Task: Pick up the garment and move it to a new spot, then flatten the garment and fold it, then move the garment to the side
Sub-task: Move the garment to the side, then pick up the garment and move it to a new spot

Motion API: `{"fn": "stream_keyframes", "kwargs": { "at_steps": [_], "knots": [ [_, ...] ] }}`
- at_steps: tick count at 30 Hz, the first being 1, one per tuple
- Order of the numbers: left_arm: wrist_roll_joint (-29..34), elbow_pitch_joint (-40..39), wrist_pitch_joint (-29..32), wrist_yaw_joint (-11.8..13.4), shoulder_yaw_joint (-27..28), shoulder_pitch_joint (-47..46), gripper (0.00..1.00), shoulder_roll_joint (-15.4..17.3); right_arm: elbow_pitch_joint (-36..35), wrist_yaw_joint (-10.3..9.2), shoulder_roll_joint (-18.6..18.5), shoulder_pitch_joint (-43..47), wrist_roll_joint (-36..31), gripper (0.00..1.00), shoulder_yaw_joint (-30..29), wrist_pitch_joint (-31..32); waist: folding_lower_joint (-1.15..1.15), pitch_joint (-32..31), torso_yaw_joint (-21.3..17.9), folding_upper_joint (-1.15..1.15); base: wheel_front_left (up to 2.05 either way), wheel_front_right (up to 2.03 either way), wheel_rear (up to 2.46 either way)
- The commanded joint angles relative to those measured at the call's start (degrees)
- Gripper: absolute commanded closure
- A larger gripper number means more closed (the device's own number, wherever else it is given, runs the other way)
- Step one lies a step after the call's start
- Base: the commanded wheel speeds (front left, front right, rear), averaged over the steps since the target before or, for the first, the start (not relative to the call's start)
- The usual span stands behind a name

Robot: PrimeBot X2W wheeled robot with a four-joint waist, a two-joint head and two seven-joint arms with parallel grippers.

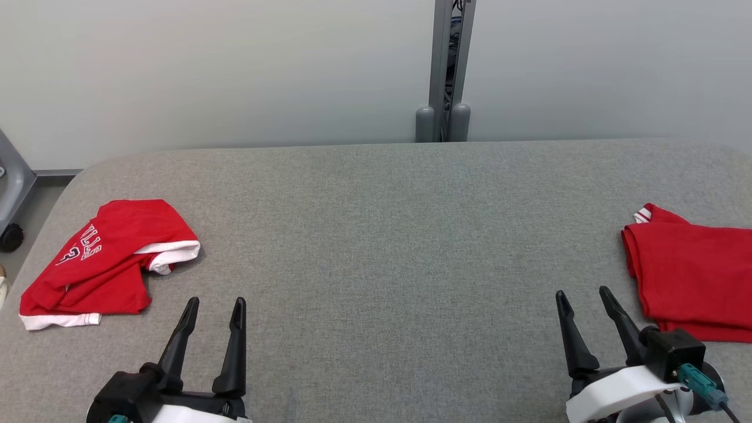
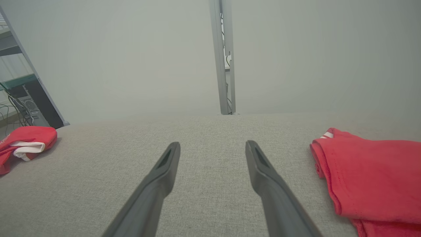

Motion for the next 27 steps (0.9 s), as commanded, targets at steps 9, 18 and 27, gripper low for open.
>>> {"fn": "stream_keyframes", "kwargs": {
  "at_steps": [9, 18, 27],
  "knots": [
    [0.09, -0.18, -0.1, -0.04, -0.05, 0.0, 0.0, 0.19, -0.72, 0.01, 0.34, 0.32, -0.76, 0.0, -0.7, -0.3, 0.0, -0.01, 0.11, 0.0, 0.0, 0.0, 0.0],
    [0.38, 0.06, -0.1, -0.04, -0.62, -0.22, 0.0, 0.2, -0.86, 0.01, 0.69, 0.87, -0.96, 0.0, -1.37, -0.3, 0.0, 0.56, 1.03, 0.0, 0.0, 0.0, 0.0],
    [0.67, 0.26, -0.11, -0.04, -2.2, -1.37, 0.0, 0.19, -1.61, 0.01, 0.8, 1.34, -1.09, 0.0, -1.09, -0.3, 0.0, 1.7, 6.07, 0.0, 0.0, 0.0, 0.0]
  ]
}}
